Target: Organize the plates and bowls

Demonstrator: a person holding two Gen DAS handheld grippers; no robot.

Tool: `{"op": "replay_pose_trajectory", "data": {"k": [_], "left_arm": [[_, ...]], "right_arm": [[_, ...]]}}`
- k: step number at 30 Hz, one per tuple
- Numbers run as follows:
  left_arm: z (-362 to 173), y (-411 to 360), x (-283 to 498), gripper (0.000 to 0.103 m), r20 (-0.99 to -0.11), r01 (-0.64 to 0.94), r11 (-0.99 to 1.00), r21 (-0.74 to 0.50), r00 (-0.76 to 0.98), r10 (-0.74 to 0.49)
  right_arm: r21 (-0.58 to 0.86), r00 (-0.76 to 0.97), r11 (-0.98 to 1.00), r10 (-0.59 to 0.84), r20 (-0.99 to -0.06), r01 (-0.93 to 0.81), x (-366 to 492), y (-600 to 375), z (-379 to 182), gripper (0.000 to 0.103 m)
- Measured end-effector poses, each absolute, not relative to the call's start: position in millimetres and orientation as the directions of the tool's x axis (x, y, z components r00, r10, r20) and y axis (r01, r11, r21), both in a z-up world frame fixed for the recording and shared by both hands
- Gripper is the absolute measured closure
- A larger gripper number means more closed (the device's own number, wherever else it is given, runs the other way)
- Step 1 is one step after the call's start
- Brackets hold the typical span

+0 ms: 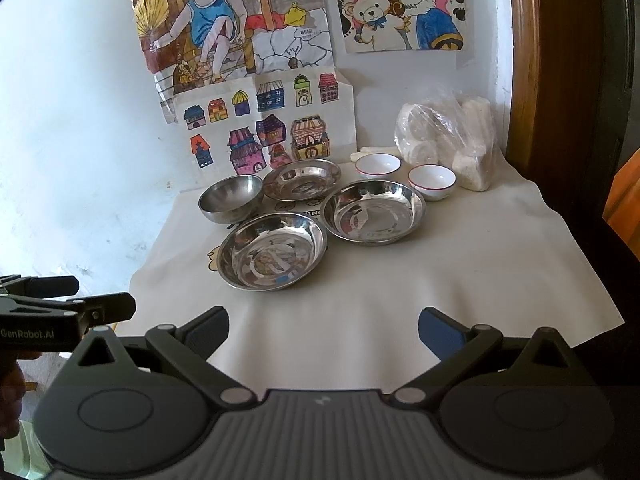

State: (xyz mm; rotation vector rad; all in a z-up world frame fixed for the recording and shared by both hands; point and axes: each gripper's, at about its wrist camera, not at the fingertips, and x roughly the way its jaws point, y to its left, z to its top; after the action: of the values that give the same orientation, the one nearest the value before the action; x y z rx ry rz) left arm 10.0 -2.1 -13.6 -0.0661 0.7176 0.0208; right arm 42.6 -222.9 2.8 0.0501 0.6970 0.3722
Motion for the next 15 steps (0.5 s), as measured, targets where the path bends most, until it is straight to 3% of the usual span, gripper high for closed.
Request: {"op": "replay_pose_trajectory", "data": {"k": [15], "left_arm": [[-19.1,-2.9,19.8,0.001,-0.672,-0.042,0.997,-0.058,0.74,-0.008]], "right_arm": [[0.167,0.699,0.936,0.344,-0.627,-0.31,57.5,-219.1,-0.1,0.0]]}}
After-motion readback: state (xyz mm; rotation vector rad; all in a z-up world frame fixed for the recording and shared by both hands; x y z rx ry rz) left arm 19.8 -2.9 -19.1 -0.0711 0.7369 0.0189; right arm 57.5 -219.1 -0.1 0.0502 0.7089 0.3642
